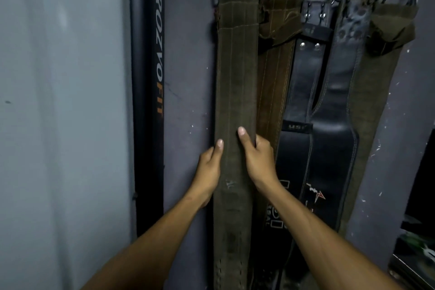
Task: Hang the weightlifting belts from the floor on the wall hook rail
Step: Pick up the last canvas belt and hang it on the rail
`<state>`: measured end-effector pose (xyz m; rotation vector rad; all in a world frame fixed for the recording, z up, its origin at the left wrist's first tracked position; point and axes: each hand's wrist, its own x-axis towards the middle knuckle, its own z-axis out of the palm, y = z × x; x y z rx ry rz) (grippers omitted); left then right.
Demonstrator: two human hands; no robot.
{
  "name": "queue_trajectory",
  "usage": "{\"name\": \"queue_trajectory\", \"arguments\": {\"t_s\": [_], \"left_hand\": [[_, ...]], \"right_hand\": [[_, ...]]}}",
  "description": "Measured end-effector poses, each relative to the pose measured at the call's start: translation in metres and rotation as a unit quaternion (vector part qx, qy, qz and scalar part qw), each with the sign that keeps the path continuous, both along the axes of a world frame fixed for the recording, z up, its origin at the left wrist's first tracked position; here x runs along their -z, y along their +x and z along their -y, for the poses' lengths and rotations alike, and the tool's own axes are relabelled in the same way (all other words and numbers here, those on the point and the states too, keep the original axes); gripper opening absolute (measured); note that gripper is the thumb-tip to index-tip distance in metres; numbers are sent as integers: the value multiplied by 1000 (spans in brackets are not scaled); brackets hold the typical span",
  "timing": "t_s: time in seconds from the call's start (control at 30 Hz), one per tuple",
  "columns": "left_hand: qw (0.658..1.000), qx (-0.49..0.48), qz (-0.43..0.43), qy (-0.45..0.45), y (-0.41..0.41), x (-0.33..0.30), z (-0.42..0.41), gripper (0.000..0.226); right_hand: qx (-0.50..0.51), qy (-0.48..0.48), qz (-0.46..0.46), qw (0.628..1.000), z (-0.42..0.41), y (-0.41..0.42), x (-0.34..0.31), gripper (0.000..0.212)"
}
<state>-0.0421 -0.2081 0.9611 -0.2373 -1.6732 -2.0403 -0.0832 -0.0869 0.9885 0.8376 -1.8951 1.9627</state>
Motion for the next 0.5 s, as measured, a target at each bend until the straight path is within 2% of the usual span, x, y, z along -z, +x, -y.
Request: {"name": "queue_trajectory", "arguments": {"t_s": [0.1,0.17,0.27,0.43,0.5], "left_hand": [[998,-1,58,17,23,55,-17,45],[997,-36,72,19,31,74,-31,40],[995,-68,75,21,38,75,-44,37],[995,-59,71,37,67,80,-57,42],[994,-33,98,36,88,99,-63,44]], "right_hand": [[7,41,37,998,-13,9,66,36],[14,17,56,998,-17,17,97,32],[27,-32,71,997,-19,26,104,29],[-7,-39,65,997,-34,53,110,28],[-29,-23,72,997,-45,70,129,26]]}}
